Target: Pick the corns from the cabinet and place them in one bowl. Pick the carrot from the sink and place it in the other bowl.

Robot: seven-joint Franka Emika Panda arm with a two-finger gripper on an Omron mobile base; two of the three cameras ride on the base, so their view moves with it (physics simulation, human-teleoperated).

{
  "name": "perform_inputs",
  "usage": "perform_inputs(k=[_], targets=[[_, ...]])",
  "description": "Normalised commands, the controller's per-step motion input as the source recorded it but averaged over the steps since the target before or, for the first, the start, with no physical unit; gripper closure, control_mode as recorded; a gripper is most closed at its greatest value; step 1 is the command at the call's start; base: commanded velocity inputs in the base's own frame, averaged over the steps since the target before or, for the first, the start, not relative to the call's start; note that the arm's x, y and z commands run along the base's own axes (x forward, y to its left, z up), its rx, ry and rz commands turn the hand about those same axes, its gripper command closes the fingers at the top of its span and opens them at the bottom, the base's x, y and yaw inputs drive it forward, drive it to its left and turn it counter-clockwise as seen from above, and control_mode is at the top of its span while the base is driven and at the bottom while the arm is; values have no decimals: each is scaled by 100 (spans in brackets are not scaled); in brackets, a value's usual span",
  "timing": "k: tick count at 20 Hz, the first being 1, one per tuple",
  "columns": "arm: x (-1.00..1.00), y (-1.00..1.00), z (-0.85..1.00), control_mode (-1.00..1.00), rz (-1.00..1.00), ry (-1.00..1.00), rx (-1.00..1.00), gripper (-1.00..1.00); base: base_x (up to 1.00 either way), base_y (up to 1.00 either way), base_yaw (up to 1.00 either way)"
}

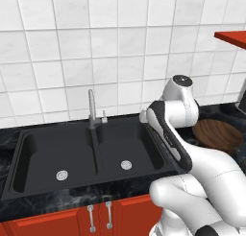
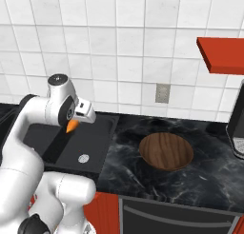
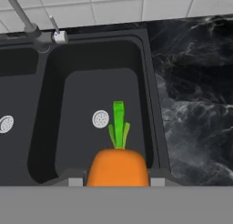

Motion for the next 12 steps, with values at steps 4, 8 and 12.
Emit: perform_inputs(k=[4, 8, 12], targets=[[0, 0, 0, -100, 0, 0, 0, 100, 0, 0, 0], [0, 0, 0, -100, 0, 0, 0, 100, 0, 0, 0], [0, 0, 0, -100, 0, 0, 0, 100, 0, 0, 0]])
